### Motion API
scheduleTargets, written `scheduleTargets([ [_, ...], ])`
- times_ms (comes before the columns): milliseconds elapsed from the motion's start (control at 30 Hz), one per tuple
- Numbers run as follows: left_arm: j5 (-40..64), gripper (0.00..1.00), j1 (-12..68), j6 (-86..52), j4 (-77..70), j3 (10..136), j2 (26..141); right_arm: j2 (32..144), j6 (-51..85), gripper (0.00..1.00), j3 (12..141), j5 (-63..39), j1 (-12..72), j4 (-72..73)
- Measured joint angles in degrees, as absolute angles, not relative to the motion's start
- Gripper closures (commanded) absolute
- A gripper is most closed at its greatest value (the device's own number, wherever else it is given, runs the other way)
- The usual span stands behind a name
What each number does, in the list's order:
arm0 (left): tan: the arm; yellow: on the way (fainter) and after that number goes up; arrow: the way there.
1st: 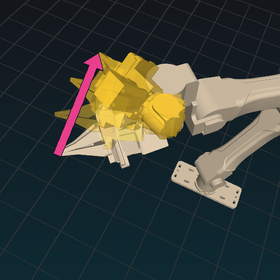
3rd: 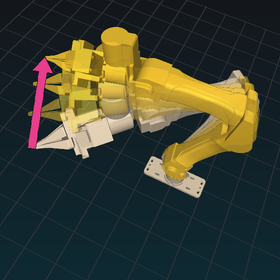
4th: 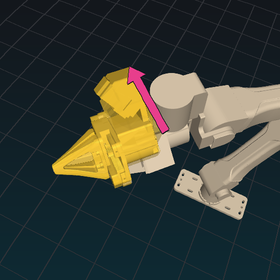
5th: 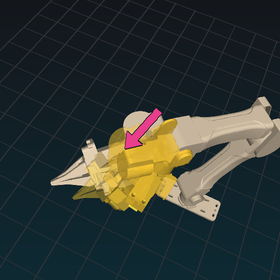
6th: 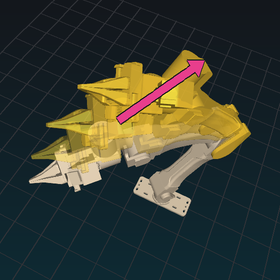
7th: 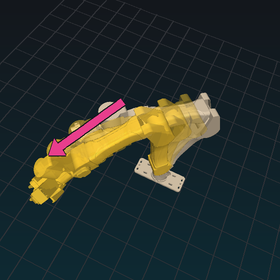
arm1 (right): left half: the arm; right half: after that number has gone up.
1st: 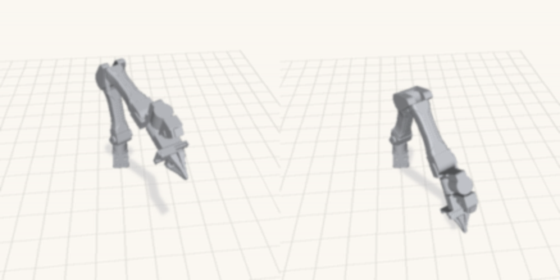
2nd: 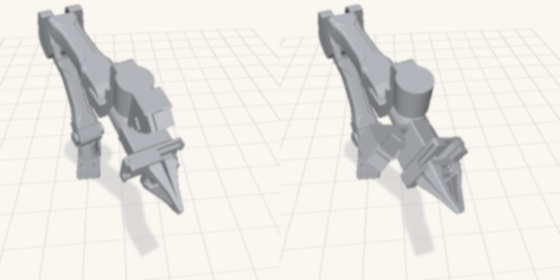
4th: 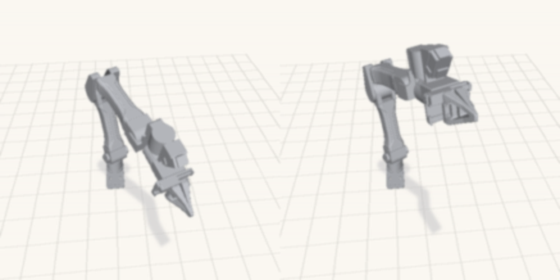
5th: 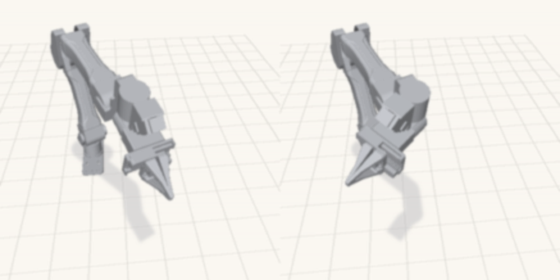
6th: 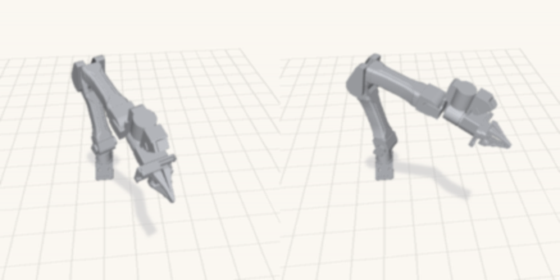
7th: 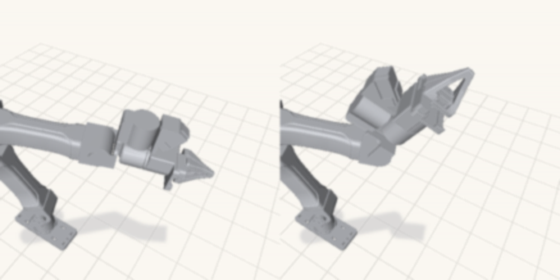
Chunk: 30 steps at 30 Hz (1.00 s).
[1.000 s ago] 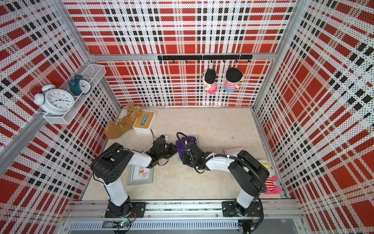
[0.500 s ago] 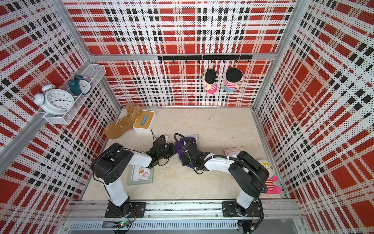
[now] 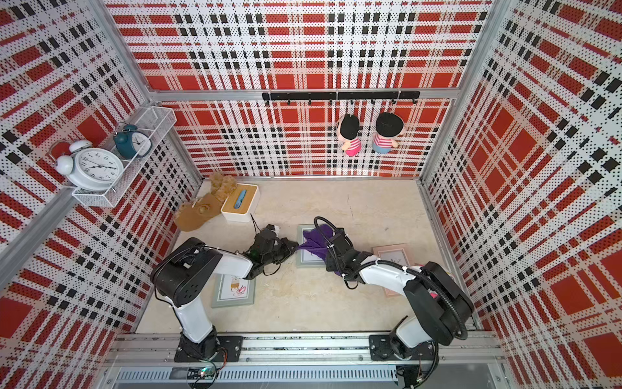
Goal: Wipe the picture frame with a cloth
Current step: Wipe the dirt from the picture frame, then adjust the cleaning item.
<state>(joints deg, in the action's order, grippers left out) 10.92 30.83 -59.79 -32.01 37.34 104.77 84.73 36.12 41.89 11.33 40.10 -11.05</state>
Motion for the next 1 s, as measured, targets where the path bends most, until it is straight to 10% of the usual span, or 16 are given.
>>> scheduleTargets([
  [267,12.75,0.78,30.55,-54.57,-14.35,48.29,104.64,79.26,33.26,1.00,51.57,16.40,33.98,-16.38],
  [433,13.47,0.56,29.78,-50.15,-3.90,59.42,104.33,78.61,31.16,1.00,55.94,15.33,33.19,-14.76],
  [867,16.53,0.01,18.85,-49.25,0.49,58.94,82.81,80.36,29.85,1.00,57.49,-10.90,26.74,-0.10],
  [1000,19.14,0.02,19.07,-50.59,-2.26,57.80,79.31,83.77,32.62,1.00,58.24,-18.72,26.44,6.35],
])
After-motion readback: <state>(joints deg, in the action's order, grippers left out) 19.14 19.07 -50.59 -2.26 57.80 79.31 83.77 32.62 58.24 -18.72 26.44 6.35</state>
